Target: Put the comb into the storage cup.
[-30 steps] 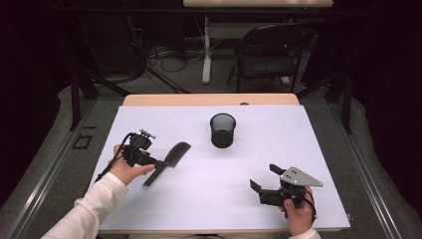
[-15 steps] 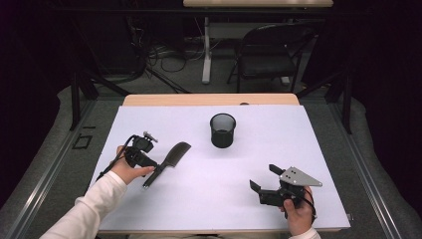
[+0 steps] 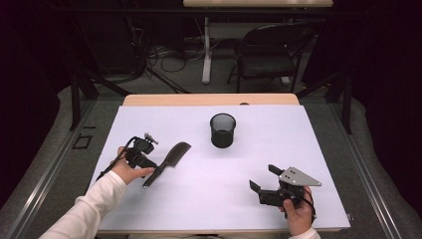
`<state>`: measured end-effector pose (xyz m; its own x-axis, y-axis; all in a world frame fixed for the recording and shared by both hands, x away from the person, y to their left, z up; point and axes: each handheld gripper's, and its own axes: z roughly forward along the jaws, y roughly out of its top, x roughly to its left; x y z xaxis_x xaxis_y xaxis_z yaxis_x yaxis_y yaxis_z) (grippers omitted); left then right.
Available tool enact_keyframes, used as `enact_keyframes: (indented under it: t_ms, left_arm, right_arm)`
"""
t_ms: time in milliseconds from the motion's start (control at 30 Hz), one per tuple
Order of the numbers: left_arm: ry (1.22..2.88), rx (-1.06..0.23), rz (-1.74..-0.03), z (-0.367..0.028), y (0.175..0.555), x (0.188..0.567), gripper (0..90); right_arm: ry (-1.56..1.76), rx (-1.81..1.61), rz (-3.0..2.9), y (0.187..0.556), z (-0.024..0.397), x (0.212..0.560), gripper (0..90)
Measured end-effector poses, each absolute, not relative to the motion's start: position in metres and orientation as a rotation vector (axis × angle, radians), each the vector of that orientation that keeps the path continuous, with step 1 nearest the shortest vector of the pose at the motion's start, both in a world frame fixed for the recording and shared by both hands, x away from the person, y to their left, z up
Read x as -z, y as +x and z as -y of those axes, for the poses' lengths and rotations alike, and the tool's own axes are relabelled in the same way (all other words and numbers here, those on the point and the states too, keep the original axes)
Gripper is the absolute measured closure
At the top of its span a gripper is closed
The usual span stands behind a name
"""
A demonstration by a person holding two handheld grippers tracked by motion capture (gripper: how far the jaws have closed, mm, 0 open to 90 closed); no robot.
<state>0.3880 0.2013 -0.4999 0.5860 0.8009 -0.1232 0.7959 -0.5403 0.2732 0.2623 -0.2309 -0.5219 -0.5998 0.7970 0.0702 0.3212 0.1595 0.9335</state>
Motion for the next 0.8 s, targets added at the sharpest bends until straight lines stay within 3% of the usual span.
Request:
enact_keyframes:
  t_ms: [800]
  left_arm:
    - [2.585,-0.003,-1.294,-0.199,0.389,0.515,57.4]
  right_arm:
    - [1.066,-1.433,-2.003,0.262,0.231,0.522,13.6]
